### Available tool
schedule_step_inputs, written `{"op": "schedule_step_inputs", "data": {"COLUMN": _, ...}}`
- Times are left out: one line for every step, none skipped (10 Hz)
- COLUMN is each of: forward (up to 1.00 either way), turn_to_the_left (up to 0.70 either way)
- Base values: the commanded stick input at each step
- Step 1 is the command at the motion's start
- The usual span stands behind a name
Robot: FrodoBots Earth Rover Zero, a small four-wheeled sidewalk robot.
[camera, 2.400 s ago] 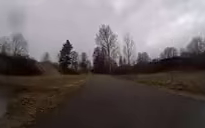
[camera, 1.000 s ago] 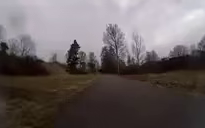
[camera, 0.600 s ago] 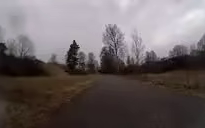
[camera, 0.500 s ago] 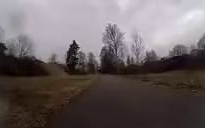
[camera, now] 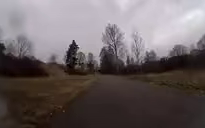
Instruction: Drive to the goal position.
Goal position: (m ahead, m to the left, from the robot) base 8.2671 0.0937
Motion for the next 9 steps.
{"op": "schedule_step_inputs", "data": {"forward": 0.70, "turn_to_the_left": 0.00}}
{"op": "schedule_step_inputs", "data": {"forward": 0.70, "turn_to_the_left": 0.00}}
{"op": "schedule_step_inputs", "data": {"forward": 0.70, "turn_to_the_left": 0.00}}
{"op": "schedule_step_inputs", "data": {"forward": 0.70, "turn_to_the_left": 0.00}}
{"op": "schedule_step_inputs", "data": {"forward": 0.70, "turn_to_the_left": 0.00}}
{"op": "schedule_step_inputs", "data": {"forward": 0.70, "turn_to_the_left": 0.00}}
{"op": "schedule_step_inputs", "data": {"forward": 0.70, "turn_to_the_left": 0.00}}
{"op": "schedule_step_inputs", "data": {"forward": 0.70, "turn_to_the_left": 0.00}}
{"op": "schedule_step_inputs", "data": {"forward": 0.70, "turn_to_the_left": 0.00}}
